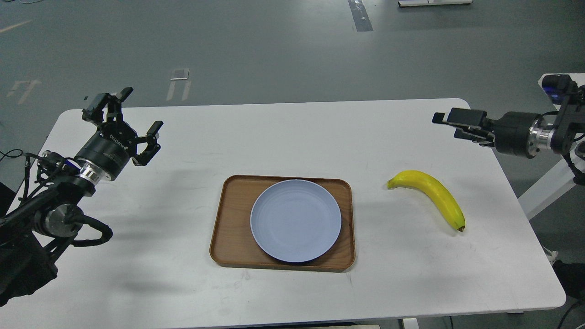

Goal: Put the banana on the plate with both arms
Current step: 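Reach the right gripper down to the yellow banana and grasp it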

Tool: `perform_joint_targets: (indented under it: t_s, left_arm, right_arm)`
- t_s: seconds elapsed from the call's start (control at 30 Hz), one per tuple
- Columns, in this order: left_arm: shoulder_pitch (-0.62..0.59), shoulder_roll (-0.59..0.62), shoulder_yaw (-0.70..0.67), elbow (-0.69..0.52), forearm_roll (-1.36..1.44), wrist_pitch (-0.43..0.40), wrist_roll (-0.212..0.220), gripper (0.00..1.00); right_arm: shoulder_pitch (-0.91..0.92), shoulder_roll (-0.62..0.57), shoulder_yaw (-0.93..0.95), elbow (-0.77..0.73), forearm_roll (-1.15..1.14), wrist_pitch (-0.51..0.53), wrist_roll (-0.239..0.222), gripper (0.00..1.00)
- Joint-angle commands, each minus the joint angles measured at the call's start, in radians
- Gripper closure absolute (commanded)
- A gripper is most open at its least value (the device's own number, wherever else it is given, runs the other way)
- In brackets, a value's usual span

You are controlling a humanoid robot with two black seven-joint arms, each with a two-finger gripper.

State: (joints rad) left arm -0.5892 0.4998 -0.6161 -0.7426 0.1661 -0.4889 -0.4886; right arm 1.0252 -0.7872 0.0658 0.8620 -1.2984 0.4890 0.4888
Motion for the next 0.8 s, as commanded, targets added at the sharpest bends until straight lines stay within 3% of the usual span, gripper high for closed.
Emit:
perform_joint_targets:
  t_s: [0.0, 0.13, 0.43, 0.67, 0.7, 0.73, 0.77]
  left_arm:
    - [0.002, 0.000, -0.001, 0.000, 0.001, 0.000, 0.000, 0.02]
    - [0.003, -0.004, -0.001, 0.000, 0.003, 0.000, 0.000, 0.02]
    - [0.003, -0.004, -0.001, 0.000, 0.001, 0.000, 0.000, 0.02]
    - [0.003, -0.003, -0.001, -0.001, 0.003, 0.000, 0.000, 0.02]
    - [0.003, -0.003, -0.001, -0.001, 0.001, 0.000, 0.000, 0.02]
    - [0.003, -0.001, -0.001, -0.001, 0.003, 0.000, 0.000, 0.02]
    - [0.003, -0.001, -0.001, -0.001, 0.003, 0.000, 0.000, 0.02]
  right_arm:
    - [0.064, 0.045, -0.173, -0.014, -0.191, 0.000, 0.000, 0.00]
    - [0.088, 0.134, -0.325, -0.109, -0.228, -0.035, 0.000, 0.00]
    - [0.082, 0.209, -0.343, -0.169, -0.228, -0.049, 0.000, 0.00]
    - [0.073, 0.232, -0.345, -0.169, -0.226, -0.053, 0.000, 0.11]
    - [0.073, 0.233, -0.346, -0.169, -0.226, -0.053, 0.000, 0.20]
    - [0.073, 0.233, -0.346, -0.169, -0.226, -0.055, 0.000, 0.38]
    - [0.075, 0.232, -0.346, -0.169, -0.226, -0.055, 0.000, 0.49]
